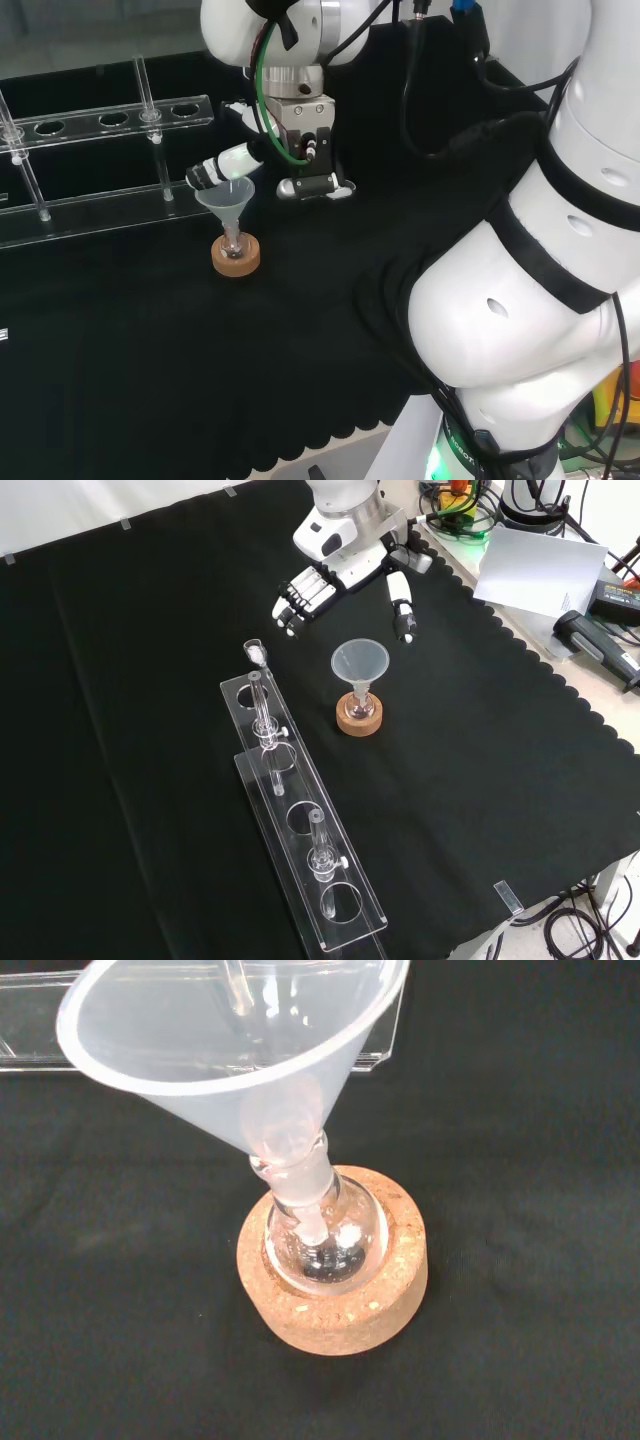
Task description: Pick up the weighing funnel.
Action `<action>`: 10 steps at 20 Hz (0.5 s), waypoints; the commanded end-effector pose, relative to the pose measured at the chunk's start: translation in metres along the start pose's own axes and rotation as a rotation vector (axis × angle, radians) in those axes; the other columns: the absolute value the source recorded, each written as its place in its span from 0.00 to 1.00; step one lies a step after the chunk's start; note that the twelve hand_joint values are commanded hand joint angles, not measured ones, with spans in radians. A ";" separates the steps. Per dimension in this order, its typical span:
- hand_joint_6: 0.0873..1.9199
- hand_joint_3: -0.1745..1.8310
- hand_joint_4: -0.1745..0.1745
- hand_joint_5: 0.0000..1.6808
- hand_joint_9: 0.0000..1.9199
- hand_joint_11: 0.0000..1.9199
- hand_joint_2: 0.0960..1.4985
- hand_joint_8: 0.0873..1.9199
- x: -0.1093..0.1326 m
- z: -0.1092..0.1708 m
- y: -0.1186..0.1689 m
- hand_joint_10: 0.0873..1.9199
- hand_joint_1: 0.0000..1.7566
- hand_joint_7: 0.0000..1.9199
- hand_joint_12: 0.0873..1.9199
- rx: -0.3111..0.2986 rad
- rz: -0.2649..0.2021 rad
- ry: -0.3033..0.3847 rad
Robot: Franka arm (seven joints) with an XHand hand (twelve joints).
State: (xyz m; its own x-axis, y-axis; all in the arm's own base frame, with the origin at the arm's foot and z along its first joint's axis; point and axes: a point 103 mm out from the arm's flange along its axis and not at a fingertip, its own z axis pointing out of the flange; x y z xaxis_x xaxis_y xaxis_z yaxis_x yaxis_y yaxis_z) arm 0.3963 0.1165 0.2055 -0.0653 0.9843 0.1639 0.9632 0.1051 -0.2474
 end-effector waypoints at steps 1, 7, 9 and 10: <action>0.00 0.09 0.56 0.00 0.00 0.00 0.31 0.00 -0.001 0.001 -0.001 0.00 0.14 0.00 0.14 0.000 0.006 0.007; 0.00 0.09 0.55 0.00 0.00 0.00 0.31 0.00 0.000 0.000 -0.001 0.00 0.15 0.00 0.14 -0.012 0.007 0.010; 0.00 0.09 0.54 0.00 0.00 0.00 0.32 0.00 0.000 -0.001 0.000 0.00 0.15 0.00 0.14 -0.009 0.007 0.002; 0.00 0.09 0.54 0.00 0.00 0.00 0.32 0.00 0.000 -0.001 0.001 0.00 0.15 0.00 0.14 -0.006 0.007 0.000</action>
State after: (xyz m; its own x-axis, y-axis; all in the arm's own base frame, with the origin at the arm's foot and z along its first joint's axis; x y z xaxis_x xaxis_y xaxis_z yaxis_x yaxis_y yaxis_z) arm 0.3959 0.1162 0.2060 -0.0567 0.9839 0.1698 0.9663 0.0968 -0.2386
